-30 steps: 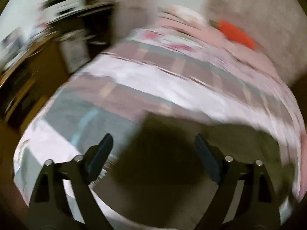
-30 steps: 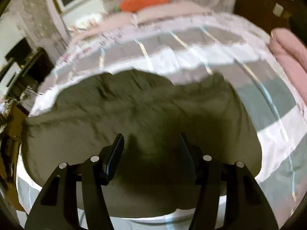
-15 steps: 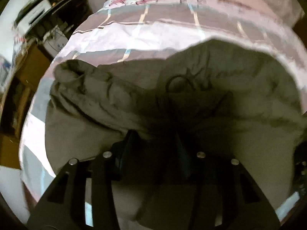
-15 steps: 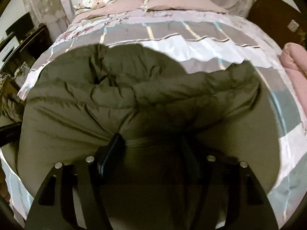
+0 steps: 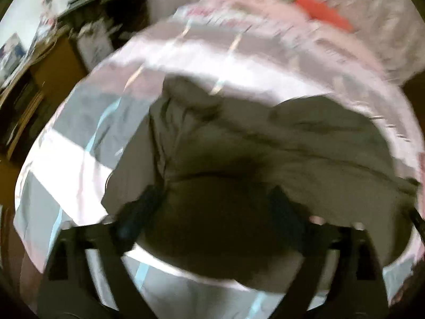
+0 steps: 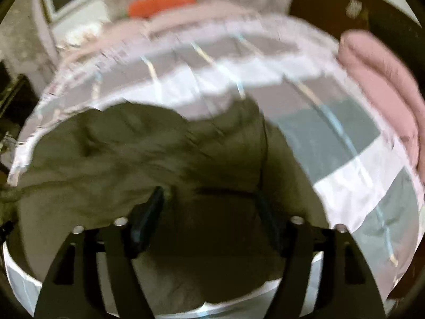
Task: Fold large clothes
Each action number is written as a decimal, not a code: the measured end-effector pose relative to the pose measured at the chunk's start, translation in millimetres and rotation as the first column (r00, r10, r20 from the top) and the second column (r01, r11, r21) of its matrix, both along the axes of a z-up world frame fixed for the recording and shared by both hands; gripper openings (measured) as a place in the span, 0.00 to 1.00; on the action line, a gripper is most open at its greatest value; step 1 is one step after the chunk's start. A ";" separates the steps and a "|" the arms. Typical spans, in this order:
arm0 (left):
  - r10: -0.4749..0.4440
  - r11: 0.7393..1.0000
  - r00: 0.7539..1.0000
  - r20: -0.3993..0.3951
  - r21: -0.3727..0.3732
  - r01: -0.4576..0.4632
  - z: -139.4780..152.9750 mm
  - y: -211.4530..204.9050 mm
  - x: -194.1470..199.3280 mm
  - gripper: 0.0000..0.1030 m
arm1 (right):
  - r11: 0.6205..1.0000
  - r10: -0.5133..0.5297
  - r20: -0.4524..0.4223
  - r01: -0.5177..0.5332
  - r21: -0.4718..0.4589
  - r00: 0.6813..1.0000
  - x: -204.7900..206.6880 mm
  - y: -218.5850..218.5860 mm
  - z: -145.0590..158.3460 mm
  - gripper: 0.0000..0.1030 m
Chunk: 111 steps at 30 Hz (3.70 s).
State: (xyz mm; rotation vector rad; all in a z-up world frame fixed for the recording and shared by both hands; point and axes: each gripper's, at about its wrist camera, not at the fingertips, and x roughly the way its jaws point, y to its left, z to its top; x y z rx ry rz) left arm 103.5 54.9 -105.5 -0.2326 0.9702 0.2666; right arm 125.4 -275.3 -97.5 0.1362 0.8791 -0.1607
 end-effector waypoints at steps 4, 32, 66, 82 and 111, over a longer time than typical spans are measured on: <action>-0.108 0.994 0.982 0.152 0.034 0.104 46.8 -23.1 -50.3 0.98 | 0.997 0.080 0.199 -0.078 -0.020 0.977 -69.8 27.9 42.0 0.99; -0.302 0.952 0.925 0.232 0.118 0.282 120.7 -80.4 -192.0 0.98 | 0.987 0.156 0.227 -0.145 -0.067 0.961 -211.4 84.0 98.2 0.99; -0.322 0.946 0.920 0.223 0.123 0.301 118.4 -79.7 -190.4 0.98 | 0.988 0.149 0.229 -0.136 -0.072 0.962 -212.6 90.1 98.0 0.99; -0.328 0.944 0.919 0.221 0.121 0.307 117.4 -77.9 -191.6 0.98 | 0.988 0.150 0.222 -0.139 -0.067 0.963 -213.7 94.8 94.1 0.99; -0.342 0.940 0.916 0.210 0.093 0.330 102.1 -70.8 -195.9 0.98 | 0.988 0.153 0.221 -0.142 -0.068 0.963 -214.6 97.7 93.3 0.99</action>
